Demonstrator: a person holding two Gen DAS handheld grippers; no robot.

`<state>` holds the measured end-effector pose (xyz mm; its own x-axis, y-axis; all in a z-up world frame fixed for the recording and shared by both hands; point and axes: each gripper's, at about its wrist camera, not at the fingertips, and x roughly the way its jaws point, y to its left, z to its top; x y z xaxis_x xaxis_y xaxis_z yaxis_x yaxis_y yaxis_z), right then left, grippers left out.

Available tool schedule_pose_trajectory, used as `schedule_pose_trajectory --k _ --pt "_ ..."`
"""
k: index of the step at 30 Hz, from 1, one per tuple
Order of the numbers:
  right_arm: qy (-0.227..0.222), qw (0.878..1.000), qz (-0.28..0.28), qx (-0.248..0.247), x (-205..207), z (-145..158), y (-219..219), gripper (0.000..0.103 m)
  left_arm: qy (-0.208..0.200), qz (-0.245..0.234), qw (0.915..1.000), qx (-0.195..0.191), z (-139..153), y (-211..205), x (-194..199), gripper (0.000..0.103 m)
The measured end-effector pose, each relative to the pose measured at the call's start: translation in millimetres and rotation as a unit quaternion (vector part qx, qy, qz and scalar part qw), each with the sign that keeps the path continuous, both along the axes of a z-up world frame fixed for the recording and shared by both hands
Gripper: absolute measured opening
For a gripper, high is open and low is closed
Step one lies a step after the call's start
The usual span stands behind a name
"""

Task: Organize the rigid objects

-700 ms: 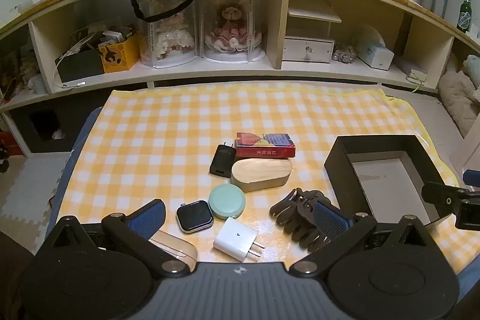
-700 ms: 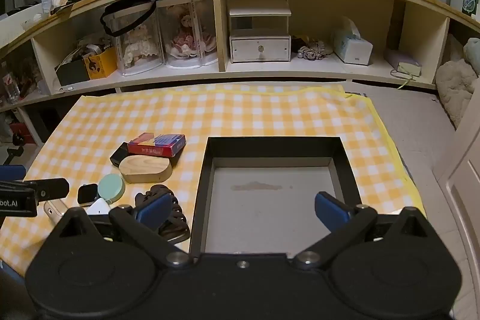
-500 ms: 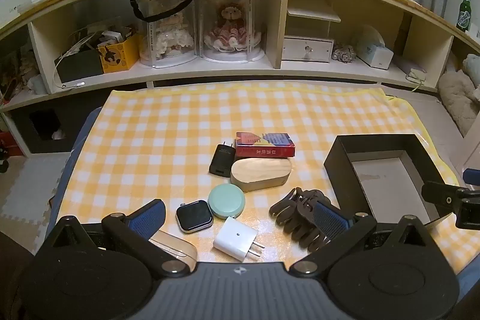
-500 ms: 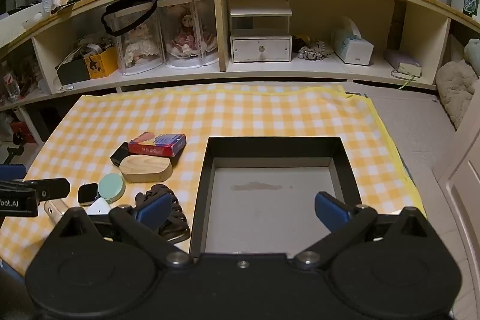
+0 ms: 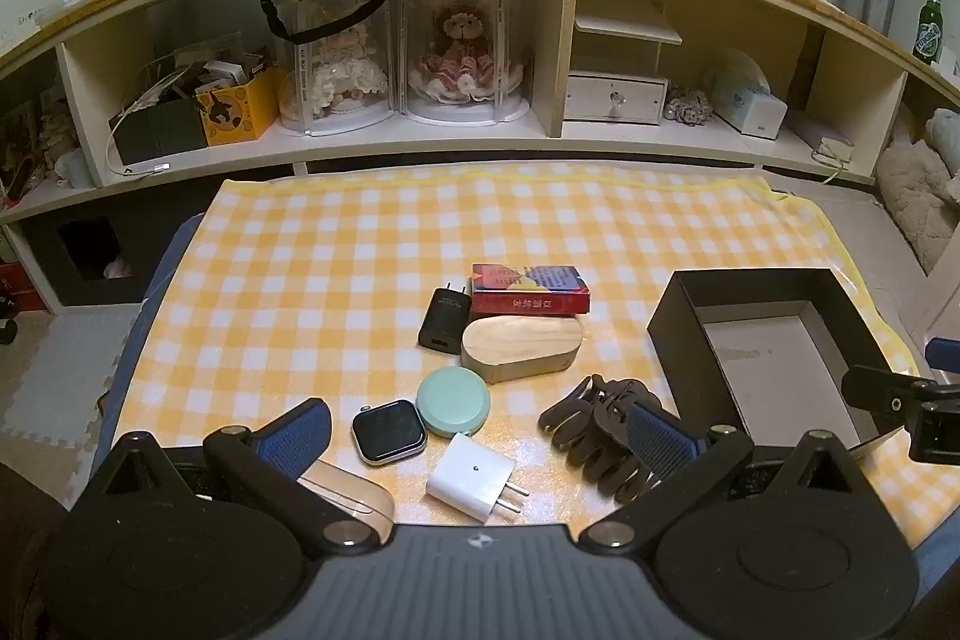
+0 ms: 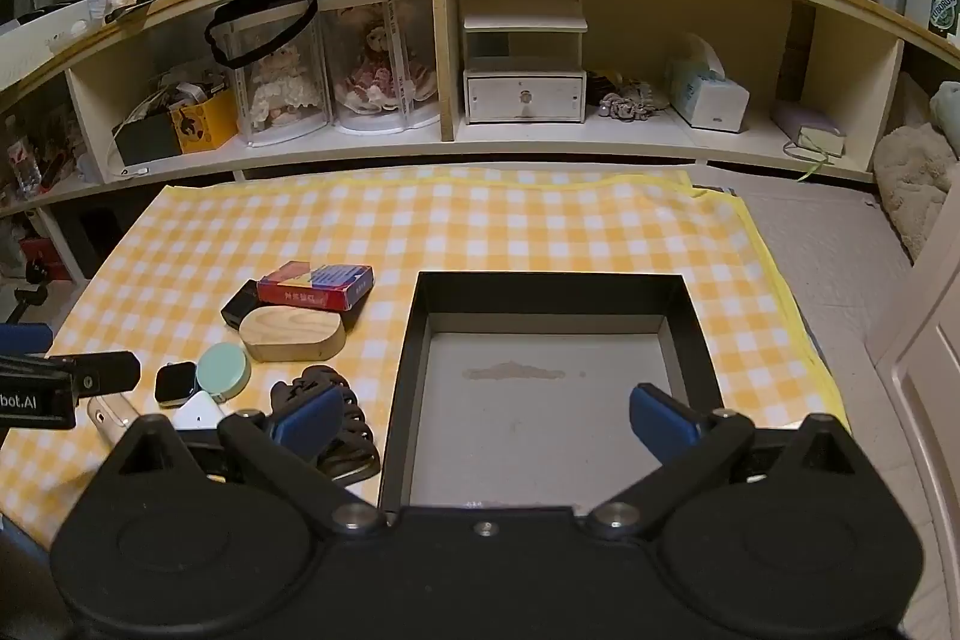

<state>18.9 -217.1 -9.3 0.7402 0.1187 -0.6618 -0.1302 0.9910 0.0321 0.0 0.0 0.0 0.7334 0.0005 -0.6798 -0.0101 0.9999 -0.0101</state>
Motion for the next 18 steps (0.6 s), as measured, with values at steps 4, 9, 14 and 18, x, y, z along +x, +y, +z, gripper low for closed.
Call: schedule_pose_trajectory --k 4,9,14,18 --pt "0.0 1.0 0.0 -0.001 0.0 -0.4 0.6 0.103 0.0 0.0 1.0 0.0 0.0 0.0 0.0 0.103" --pt "0.0 1.0 0.0 -0.001 0.1 -0.9 1.1 0.103 0.0 0.0 1.0 0.0 0.0 0.0 0.0 0.103" --pt "0.0 1.0 0.0 -0.002 0.4 -1.5 1.6 0.103 0.0 0.0 1.0 0.0 0.0 0.0 0.0 0.103" --pt "0.0 1.0 0.0 -0.003 0.7 -2.0 1.9 0.103 0.0 0.0 1.0 0.0 0.0 0.0 0.0 0.103"
